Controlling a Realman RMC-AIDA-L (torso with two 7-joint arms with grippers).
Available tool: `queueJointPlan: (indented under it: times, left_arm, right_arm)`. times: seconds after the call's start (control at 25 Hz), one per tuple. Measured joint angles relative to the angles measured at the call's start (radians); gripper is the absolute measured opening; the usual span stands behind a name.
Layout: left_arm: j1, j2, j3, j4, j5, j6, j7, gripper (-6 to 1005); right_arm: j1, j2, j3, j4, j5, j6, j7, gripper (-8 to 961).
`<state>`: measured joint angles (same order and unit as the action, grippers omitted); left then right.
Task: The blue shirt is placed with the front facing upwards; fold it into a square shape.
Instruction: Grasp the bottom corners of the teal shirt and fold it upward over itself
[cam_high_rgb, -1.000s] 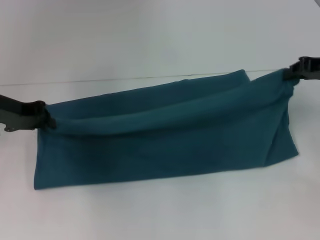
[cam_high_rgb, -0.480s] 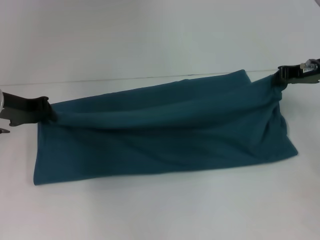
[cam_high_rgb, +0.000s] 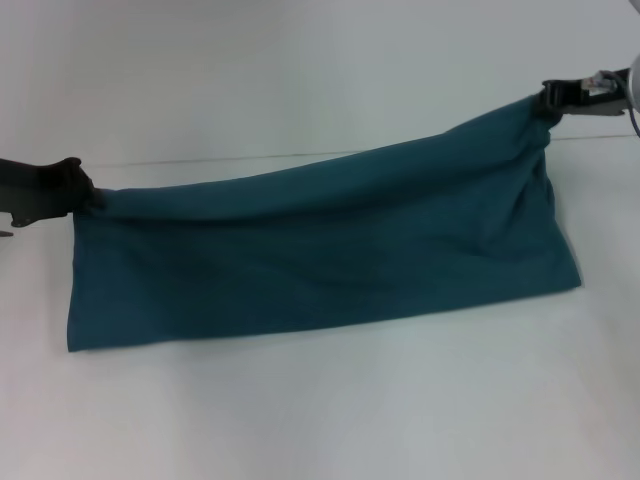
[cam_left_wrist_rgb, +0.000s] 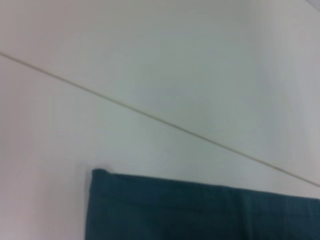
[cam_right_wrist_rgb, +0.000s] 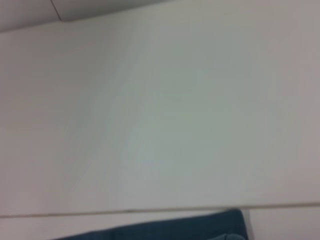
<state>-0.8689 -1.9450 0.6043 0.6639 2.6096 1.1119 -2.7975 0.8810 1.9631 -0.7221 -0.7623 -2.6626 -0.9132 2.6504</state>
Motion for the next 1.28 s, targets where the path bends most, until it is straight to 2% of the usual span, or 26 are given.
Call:
queueJointPlan:
  times: [0.16, 0.36, 1.0, 1.28]
  left_arm:
    - [-0.015, 0.002, -0.001, -0.016, -0.003, -0.020, -0.001, 66]
    - [-0.022, 0.006, -0.002, -0.024, -0.003, -0.038, -0.002, 73]
    - [-0.029, 0.000, 0.000, -0.037, -0.005, -0.075, -0.001, 95]
    - [-0.021, -0.007, -0.008, -0.029, -0.016, -0.110, -0.002, 120]
  right_arm:
    - [0.025, 0.002, -0.012, 0.030, -0.003, 0.039, 0.000, 98]
    - [0.039, -0.006, -0.029, 0.078, -0.003, 0.077, 0.000, 98]
    - [0.047, -0.007, -0.037, 0.093, -0.021, 0.101, -0.003, 97]
    - [0.058, -0.032, -0.039, 0.099, -0.035, 0.116, -0.012, 99]
